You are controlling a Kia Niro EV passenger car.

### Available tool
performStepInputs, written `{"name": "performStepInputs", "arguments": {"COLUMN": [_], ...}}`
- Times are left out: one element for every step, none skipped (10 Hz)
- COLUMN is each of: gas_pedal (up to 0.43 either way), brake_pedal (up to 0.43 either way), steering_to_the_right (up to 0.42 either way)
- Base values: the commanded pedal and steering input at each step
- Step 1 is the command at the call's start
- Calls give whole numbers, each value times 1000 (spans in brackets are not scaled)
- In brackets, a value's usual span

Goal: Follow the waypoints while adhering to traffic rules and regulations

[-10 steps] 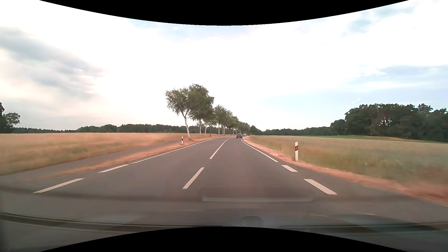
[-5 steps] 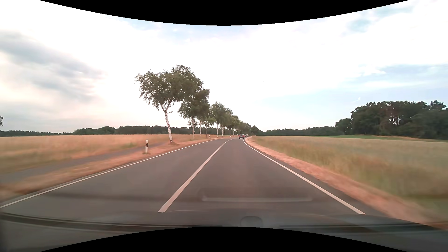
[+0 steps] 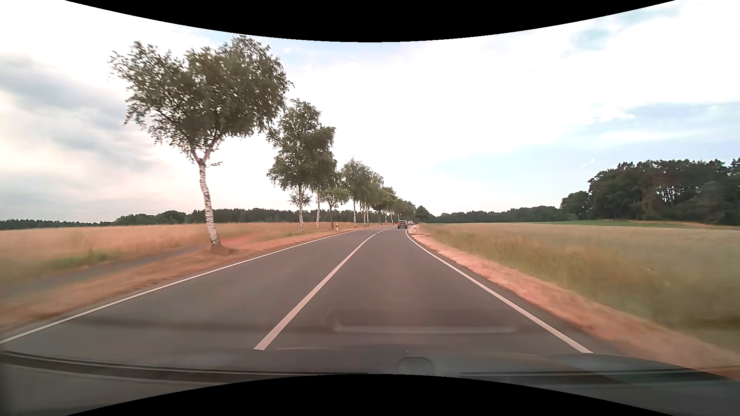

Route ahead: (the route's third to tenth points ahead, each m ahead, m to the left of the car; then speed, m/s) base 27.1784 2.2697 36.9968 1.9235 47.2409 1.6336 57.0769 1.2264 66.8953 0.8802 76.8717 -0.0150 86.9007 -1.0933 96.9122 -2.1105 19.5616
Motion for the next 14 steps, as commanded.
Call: {"name": "performStepInputs", "arguments": {"gas_pedal": [0, 0, 110, 150, 197, 197, 197, 197, 197, 197, 197, 197, 197, 197], "brake_pedal": [0, 0, 0, 0, 0, 0, 0, 0, 0, 0, 0, 0, 0, 0], "steering_to_the_right": [0, 0, 0, 1, 1, 2, 4, 6, 8, 8, 6, 5, 5, 4]}}
